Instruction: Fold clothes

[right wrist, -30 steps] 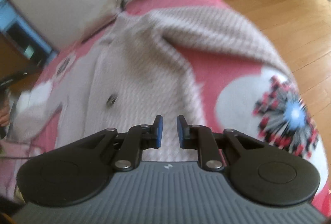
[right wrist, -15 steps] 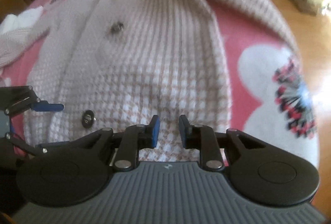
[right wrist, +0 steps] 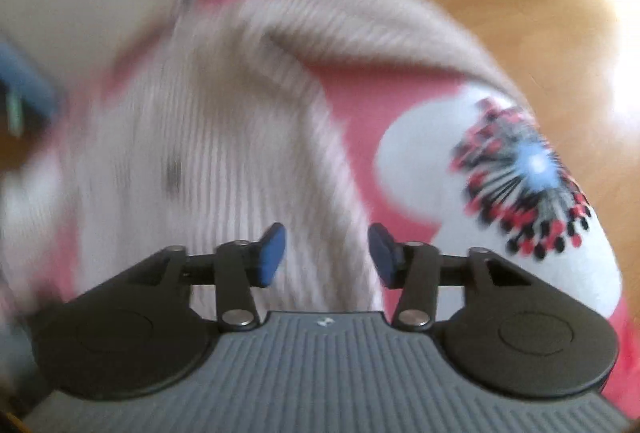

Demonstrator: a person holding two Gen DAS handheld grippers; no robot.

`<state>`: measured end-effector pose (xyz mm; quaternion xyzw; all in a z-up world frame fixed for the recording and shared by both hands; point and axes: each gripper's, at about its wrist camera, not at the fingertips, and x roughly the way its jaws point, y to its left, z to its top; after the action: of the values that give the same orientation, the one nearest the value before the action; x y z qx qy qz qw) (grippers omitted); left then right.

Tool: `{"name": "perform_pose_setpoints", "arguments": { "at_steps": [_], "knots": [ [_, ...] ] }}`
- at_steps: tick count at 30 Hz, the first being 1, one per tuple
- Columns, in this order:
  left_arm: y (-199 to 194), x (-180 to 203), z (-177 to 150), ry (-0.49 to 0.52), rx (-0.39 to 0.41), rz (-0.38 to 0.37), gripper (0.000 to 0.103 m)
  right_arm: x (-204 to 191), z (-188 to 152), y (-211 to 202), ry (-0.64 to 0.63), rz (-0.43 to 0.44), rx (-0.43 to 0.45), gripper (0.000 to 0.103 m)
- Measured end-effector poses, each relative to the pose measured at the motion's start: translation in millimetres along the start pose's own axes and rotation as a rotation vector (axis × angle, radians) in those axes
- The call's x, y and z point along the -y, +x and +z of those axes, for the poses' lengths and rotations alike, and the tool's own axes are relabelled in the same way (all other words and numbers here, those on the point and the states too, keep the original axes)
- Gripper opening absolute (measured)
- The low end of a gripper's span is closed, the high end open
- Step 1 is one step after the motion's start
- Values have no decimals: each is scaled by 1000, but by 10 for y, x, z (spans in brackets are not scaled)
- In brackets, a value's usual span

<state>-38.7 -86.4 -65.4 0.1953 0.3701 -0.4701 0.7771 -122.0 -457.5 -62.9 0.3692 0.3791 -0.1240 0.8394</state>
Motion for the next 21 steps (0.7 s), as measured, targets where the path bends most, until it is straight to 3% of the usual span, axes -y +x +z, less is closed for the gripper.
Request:
{"name": "perform_pose_setpoints", "arguments": {
  "at_steps": [5, 8, 12, 14, 17, 21],
  "knots": [
    [250, -131, 302, -104, 37, 15, 71, 982, 254, 131, 684, 199, 150, 55],
    [425, -153, 470, -141, 53, 16, 70, 1363, 221, 300, 916, 158, 228, 55],
    [637, -169, 685, -155, 79, 10, 70, 1870, 328, 425, 1039, 7, 286, 58],
    [769, -172, 807, -148, 85, 7, 70, 2077, 349, 530, 1087, -38, 231, 58],
    [982, -180, 1020, -125, 106, 18, 70, 2327, 320, 729, 1178, -2, 154, 60],
    [1307, -183, 1323, -100, 151, 35, 68, 2412, 408, 977, 1195, 51, 95, 75]
  ]
}}
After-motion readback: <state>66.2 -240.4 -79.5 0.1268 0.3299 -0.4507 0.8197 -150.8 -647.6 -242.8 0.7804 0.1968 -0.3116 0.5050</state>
